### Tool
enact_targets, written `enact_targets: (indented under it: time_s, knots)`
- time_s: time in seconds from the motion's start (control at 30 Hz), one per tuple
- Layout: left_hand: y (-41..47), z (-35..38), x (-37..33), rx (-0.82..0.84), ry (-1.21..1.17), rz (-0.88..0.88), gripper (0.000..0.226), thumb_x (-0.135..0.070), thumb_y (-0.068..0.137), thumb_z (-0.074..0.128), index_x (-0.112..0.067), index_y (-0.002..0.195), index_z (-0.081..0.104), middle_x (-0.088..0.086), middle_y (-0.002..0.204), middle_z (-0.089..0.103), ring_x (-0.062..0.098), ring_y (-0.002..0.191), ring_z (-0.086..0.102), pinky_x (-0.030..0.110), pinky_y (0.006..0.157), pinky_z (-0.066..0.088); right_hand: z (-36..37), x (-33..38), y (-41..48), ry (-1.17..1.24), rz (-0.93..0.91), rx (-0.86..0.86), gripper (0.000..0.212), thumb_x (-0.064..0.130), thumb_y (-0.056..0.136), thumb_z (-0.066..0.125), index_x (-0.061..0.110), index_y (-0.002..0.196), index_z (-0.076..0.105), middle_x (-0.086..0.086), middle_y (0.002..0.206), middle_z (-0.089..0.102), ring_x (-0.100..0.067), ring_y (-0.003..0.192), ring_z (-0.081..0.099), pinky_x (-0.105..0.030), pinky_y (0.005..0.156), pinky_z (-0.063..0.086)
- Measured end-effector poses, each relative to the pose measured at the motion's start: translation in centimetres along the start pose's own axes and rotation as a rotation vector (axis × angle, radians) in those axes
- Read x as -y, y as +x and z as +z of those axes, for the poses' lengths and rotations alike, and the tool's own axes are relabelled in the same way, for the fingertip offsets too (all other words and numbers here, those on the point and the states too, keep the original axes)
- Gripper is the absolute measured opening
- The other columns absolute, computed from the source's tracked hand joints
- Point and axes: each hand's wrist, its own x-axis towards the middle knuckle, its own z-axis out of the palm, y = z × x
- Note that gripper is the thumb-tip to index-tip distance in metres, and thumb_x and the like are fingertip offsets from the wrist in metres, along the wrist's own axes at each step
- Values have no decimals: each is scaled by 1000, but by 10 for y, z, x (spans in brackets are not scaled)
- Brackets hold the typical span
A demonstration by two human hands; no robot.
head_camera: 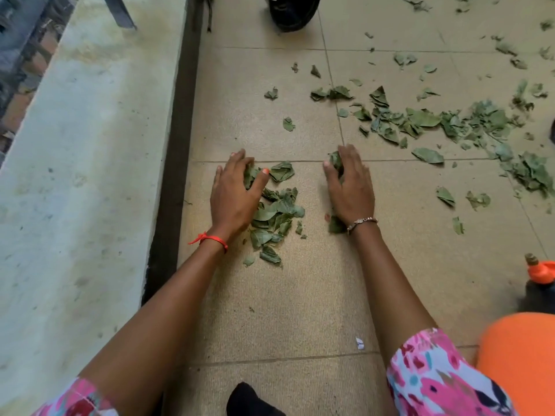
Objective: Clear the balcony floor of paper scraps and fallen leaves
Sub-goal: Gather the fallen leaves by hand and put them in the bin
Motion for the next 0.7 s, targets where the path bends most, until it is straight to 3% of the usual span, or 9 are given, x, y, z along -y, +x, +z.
enact_targets:
  time_s: [0.1,0.17,0.23,0.33,0.4,0.47,0.53,0.63,0.7]
  knots:
    - [-2,0,-5,83,-155,13,61,-56,85,38,-18,130,54,-2,144,46,15,132,41,44,111,33,15,20,-1,-89,-217,163,55,45,97,31,17,144,31,-1,153,26,-16,143,18,-33,116,8]
    - [-4,0,-5,106,-309,24,58,-53,85,42,-17,130,55,-1,136,54,12,125,48,42,106,41,22,33,-6,-4,-294,247,52,43,96,31,20,141,36,-3,149,35,-16,140,27,-33,115,17]
    - [-4,1,-5,100,-397,31,52,-44,89,44,-16,133,52,1,138,52,11,129,45,38,110,38,25,43,-10,214,-267,254,45,37,97,34,22,140,40,-2,143,44,-15,133,38,-30,108,31]
    - [-3,3,-5,138,-347,20,50,-40,96,37,-18,141,42,2,149,40,12,141,28,35,117,23,29,50,-9,202,-279,285,43,32,100,31,20,142,37,-1,147,38,-12,138,30,-27,112,22]
    - [-4,3,-5,163,-346,13,53,-43,94,32,-18,139,46,2,144,46,12,137,36,35,115,29,29,51,-10,188,-268,369,42,32,101,29,19,140,41,-3,145,42,-13,137,33,-29,114,21]
    - [-4,1,-6,120,-428,-7,53,-44,92,32,-16,132,53,1,131,57,10,124,50,29,106,40,18,52,-12,419,-168,390,40,31,101,30,14,130,52,-6,130,57,-15,123,50,-29,106,38]
    - [-2,-1,-6,70,-485,-28,52,-43,92,32,-15,129,55,0,128,59,9,119,52,23,101,42,4,51,-20,659,-93,297,44,33,98,30,10,123,57,-7,119,64,-13,113,58,-24,96,47]
    - [0,-1,-5,120,-446,-12,53,-43,93,30,-17,132,54,1,134,56,10,124,48,26,106,38,-11,39,-42,601,-71,173,50,41,93,31,16,133,48,-2,130,56,-3,119,50,-8,90,41]
    - [0,-1,-4,195,-392,14,55,-44,93,28,-17,132,54,2,135,55,12,127,47,33,109,36,-16,29,-65,392,-105,269,67,57,87,37,27,145,26,3,148,34,0,128,33,-10,97,32]
